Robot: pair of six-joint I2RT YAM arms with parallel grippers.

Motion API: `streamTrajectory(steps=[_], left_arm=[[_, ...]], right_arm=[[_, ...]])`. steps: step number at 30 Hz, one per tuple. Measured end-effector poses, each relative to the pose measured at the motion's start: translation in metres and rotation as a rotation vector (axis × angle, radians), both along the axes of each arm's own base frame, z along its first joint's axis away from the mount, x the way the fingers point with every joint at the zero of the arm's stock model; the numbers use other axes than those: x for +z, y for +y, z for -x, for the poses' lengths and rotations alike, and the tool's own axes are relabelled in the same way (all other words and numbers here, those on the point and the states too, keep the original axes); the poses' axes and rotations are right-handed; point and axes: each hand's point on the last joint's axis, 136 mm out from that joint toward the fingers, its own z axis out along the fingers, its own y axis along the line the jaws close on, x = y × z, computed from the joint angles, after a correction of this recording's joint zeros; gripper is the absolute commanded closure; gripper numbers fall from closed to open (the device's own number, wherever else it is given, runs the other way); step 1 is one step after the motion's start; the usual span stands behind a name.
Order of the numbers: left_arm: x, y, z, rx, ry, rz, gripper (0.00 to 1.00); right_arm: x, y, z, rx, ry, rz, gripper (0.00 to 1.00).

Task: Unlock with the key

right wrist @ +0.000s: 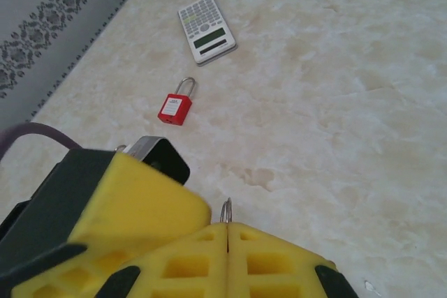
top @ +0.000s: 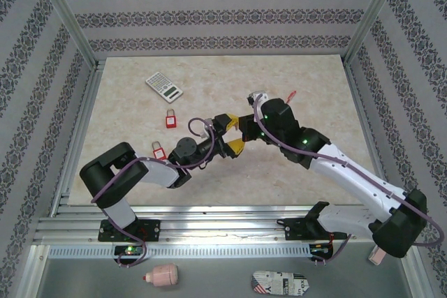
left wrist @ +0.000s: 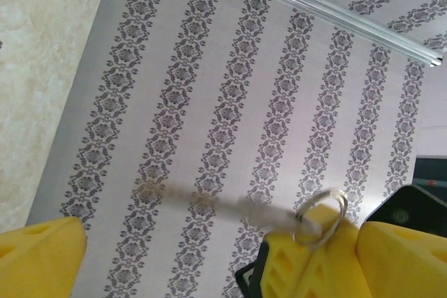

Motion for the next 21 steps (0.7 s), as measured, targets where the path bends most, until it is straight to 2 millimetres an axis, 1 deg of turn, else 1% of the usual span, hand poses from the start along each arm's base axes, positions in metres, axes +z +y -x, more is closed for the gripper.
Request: streamTrajectory(steps=[2,5,10,14,16,21], left_arm=[[0.001,-0.001,-0.003,0.006,0.005,0.007,0.02],[0.001,-0.001,-0.005,0.013,0.011,0.014,0.04],[0.002,0.000,-0.007,0.023,0.018,0.020,0.12],[-0.001,0.000,-0.008,0.025,0.024,0.018,0.18],[-0.004,0.000,-0.008,0.025,0.028,0.013,0.24],[-0.013,-0.002,-0.009,0.024,0.042,-0.004,0.28]], right_arm=[[-0.002,0.000,0.004,0.001,0.002,-0.011,1.00],[-0.011,0.004,0.017,0.027,0.020,-0.018,1.00],[-0.022,0.002,0.031,0.041,0.043,-0.029,1.00],[-0.022,0.001,0.035,0.042,0.043,-0.037,1.00],[-0.022,-0.001,0.036,0.040,0.041,-0.037,1.00],[-0.019,-0.004,0.036,0.028,0.032,-0.040,1.00]])
